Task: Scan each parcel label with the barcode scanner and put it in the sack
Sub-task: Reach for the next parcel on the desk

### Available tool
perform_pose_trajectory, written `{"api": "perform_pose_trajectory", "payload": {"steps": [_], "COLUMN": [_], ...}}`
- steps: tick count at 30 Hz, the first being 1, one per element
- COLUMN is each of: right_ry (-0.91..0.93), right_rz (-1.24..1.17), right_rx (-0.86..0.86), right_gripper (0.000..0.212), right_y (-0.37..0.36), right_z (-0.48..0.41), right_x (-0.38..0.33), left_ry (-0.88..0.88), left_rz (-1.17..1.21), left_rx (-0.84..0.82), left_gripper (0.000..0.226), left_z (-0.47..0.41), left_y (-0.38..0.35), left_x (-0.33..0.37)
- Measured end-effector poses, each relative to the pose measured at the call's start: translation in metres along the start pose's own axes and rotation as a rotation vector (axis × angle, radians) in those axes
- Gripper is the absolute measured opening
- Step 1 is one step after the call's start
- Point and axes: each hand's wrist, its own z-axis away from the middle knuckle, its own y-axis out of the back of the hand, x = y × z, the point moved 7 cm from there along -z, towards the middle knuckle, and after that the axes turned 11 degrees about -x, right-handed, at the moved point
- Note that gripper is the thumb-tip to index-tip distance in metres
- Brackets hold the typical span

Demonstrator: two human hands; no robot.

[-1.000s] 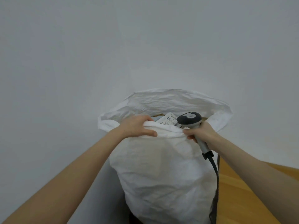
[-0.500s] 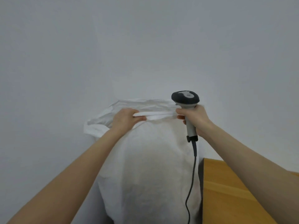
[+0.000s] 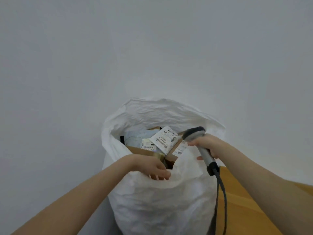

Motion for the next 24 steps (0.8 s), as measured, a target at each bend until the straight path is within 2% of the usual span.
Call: {"api": "perform_pose_trajectory", "payload": {"steps": [1,3,4,5,7,9,12,14,17,24], "right_ry": [0.0,0.04,0.077,0.119,0.167,0.159,0.085,0.049,0.029,-0.045], "right_rz": [0.003,-0.006,-0.026,-0.039,-0.047,-0.024,0.041,0.052,0.046,-0.065], "right_rx": [0.017,0.032,0.026,0.005,-0.034,-0.089,-0.135,-0.124,-0.091,-0.007], "right_gripper": [0.042,0.037,0.033,0.027,0.021,0.028,0.047,0.042,0.029,0.051], "right_y": [0.005,0.012,0.012,0.008,-0.007,-0.026,-0.042,-0.042,-0.031,0.0], "right_z": [-0.002,-0.007,-0.009,-0.01,-0.014,-0.024,-0.04,-0.049,-0.066,-0.078], "right_x": [0.0,-0.012,-0.023,-0.037,-0.061,-0.071,-0.057,-0.038,-0.017,0.025], "left_ry": [-0.013,0.018,0.058,0.108,0.24,0.333,0.377,0.37,0.35,0.329], "left_rz": [0.037,-0.023,-0.079,-0.137,-0.271,-0.288,-0.275,-0.227,-0.125,-0.087], "left_rx": [0.078,0.339,0.457,0.528,0.503,0.448,0.41,0.466,0.529,0.534], "left_gripper": [0.032,0.022,0.022,0.032,0.061,0.072,0.062,0.053,0.052,0.043], "left_z": [0.002,0.011,0.013,0.013,-0.007,-0.037,-0.068,-0.07,-0.066,-0.092], "left_y": [0.016,0.059,0.079,0.092,0.096,0.082,0.062,0.064,0.075,0.054], "left_x": [-0.003,-0.015,-0.023,-0.029,-0.041,-0.049,-0.067,-0.087,-0.108,-0.116]}}
